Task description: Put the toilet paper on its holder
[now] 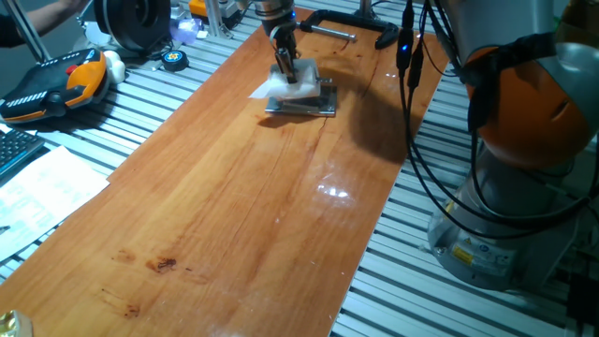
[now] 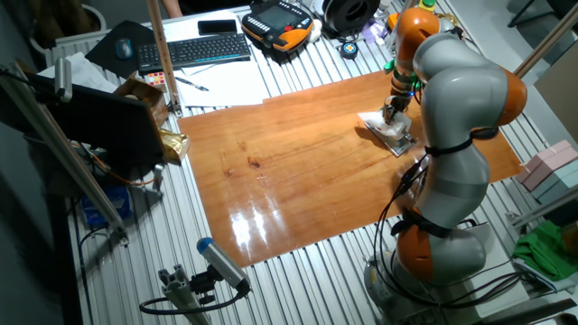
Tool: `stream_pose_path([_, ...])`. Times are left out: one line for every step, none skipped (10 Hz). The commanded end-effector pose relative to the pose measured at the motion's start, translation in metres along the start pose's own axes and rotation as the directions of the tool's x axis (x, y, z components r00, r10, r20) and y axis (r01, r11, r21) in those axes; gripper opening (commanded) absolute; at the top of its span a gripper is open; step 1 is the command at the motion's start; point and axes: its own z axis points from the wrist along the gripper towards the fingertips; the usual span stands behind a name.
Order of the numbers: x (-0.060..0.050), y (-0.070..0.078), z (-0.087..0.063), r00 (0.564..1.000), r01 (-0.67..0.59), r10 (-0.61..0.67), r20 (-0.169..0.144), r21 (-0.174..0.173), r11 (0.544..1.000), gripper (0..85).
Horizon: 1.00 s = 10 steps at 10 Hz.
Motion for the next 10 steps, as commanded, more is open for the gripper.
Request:
stream_pose_path([0.0001,0.0000,-0.0001,1.000,-0.002,0.002,0.000,-0.002,1.000,0.7])
stream_pose_path([0.0000,0.0000,0.0000,1.000,-0.005,0.005,0.001,-0.005,1.000,0.7])
stream_pose_path([0.0002,0.0000,0.0001,1.000,-0.017,0.017,0.005,-0.016,1.000,0.7])
stream_pose_path([0.0002,0.0000,0.0002,0.999,-0.033,0.033,0.008,-0.020,0.999,5.7])
stream_pose_path([0.0001,0.0000,0.0002,0.999,-0.053,0.053,0.004,-0.009,0.999,19.3])
stream_pose_path([0.0001,-0.0001,0.0004,0.998,-0.068,0.068,0.008,0.002,0.998,37.3])
stream_pose_path([0.0000,-0.0001,0.0005,0.996,-0.090,0.090,0.022,0.009,0.996,48.3])
stream_pose_path([0.0000,-0.0001,0.0007,0.994,-0.103,0.103,0.031,0.022,0.994,63.0])
stream_pose_path([0.0000,-0.0002,0.0011,0.993,-0.111,0.109,0.041,0.031,0.993,70.0])
stream_pose_path([0.0000,-0.0003,0.0014,0.993,-0.112,0.111,0.043,0.033,0.993,71.7])
